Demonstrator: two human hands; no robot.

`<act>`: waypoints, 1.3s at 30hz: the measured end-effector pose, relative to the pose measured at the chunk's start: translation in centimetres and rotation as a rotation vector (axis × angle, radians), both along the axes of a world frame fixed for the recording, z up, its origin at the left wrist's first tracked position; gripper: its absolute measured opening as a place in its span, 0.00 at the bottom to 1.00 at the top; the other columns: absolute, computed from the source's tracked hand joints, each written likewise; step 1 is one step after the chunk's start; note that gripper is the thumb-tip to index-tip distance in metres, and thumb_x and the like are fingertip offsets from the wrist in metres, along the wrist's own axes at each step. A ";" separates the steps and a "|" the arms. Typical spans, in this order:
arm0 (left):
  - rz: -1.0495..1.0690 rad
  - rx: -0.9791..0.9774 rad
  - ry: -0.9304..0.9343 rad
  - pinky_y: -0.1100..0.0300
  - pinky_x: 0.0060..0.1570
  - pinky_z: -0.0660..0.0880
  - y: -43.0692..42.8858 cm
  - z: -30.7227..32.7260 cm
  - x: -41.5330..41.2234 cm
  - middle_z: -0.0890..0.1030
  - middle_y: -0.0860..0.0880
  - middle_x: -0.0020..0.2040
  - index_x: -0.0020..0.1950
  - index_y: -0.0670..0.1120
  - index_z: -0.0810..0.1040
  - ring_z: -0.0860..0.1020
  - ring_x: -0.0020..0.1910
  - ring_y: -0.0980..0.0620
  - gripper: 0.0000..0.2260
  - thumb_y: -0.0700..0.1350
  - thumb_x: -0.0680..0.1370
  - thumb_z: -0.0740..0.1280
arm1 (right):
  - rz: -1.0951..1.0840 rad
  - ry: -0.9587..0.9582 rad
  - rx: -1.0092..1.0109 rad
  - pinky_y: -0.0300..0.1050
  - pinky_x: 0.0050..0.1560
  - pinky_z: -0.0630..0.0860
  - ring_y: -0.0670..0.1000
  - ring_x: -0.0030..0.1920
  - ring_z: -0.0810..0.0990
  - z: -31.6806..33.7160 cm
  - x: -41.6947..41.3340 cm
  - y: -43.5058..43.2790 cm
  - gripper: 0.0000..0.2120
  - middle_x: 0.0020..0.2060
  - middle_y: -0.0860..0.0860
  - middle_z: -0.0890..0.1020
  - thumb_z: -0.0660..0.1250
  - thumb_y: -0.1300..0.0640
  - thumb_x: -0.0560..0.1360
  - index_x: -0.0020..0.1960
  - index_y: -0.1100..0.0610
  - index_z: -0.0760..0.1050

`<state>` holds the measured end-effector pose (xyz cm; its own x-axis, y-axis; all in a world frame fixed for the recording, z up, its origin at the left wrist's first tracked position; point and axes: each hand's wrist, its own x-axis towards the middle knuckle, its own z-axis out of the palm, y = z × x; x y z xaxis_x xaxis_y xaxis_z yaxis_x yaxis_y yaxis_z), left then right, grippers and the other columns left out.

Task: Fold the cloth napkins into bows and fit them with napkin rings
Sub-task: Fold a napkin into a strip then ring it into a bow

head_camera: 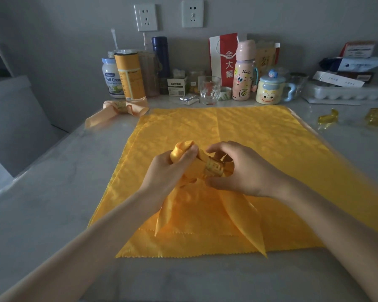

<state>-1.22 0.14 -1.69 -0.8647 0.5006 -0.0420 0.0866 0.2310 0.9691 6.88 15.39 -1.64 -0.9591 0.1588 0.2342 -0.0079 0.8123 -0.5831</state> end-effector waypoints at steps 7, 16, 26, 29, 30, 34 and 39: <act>-0.018 -0.022 0.089 0.55 0.43 0.79 0.0 -1.2 1.1 0.84 0.46 0.40 0.45 0.45 0.81 0.82 0.40 0.48 0.10 0.52 0.76 0.67 | -0.094 0.034 -0.079 0.37 0.41 0.74 0.43 0.44 0.79 -0.3 -0.5 0.9 0.16 0.45 0.46 0.82 0.70 0.46 0.71 0.55 0.53 0.78; -0.228 -0.183 0.466 0.69 0.31 0.68 -0.2 -1.2 1.7 0.78 0.51 0.41 0.49 0.50 0.77 0.75 0.36 0.58 0.06 0.40 0.77 0.63 | -0.157 0.083 -0.162 0.32 0.44 0.73 0.41 0.47 0.79 0.0 -0.5 1.2 0.17 0.47 0.44 0.82 0.72 0.48 0.70 0.56 0.53 0.78; -0.180 -0.330 0.402 0.62 0.54 0.68 1.4 -0.5 3.3 0.67 0.57 0.56 0.58 0.53 0.59 0.68 0.58 0.56 0.36 0.63 0.60 0.76 | -0.158 0.084 -0.199 0.30 0.41 0.72 0.39 0.46 0.77 0.2 -0.1 -0.4 0.19 0.47 0.42 0.80 0.73 0.45 0.68 0.55 0.50 0.75; -0.184 -0.262 0.305 0.69 0.43 0.67 1.6 -0.4 3.2 0.68 0.57 0.57 0.59 0.54 0.60 0.69 0.56 0.58 0.34 0.59 0.62 0.76 | -0.177 0.069 -0.196 0.30 0.39 0.72 0.39 0.45 0.78 0.2 -0.1 -0.4 0.20 0.46 0.43 0.80 0.73 0.44 0.66 0.55 0.51 0.75; -0.184 -0.248 0.287 0.70 0.41 0.67 1.6 -0.4 3.1 0.68 0.57 0.57 0.60 0.53 0.61 0.69 0.55 0.59 0.35 0.58 0.62 0.77 | -0.181 0.068 -0.196 0.31 0.39 0.73 0.39 0.44 0.78 0.2 -0.1 -0.5 0.21 0.46 0.43 0.80 0.74 0.44 0.66 0.55 0.51 0.75; -0.207 -0.330 0.367 0.70 0.40 0.67 1.5 -0.6 2.9 0.67 0.55 0.55 0.58 0.50 0.60 0.68 0.55 0.56 0.29 0.48 0.67 0.76 | -0.168 0.060 -0.194 0.33 0.38 0.73 0.41 0.43 0.77 0.3 0.1 -0.6 0.22 0.44 0.43 0.78 0.73 0.42 0.66 0.54 0.51 0.74; -0.114 -0.323 0.598 0.55 0.38 0.74 1.1 -1.1 2.6 0.73 0.51 0.46 0.53 0.45 0.65 0.74 0.44 0.50 0.16 0.38 0.71 0.67 | -0.140 0.008 -0.240 0.41 0.44 0.76 0.44 0.45 0.79 0.9 0.3 -0.4 0.25 0.45 0.45 0.80 0.74 0.39 0.62 0.52 0.52 0.76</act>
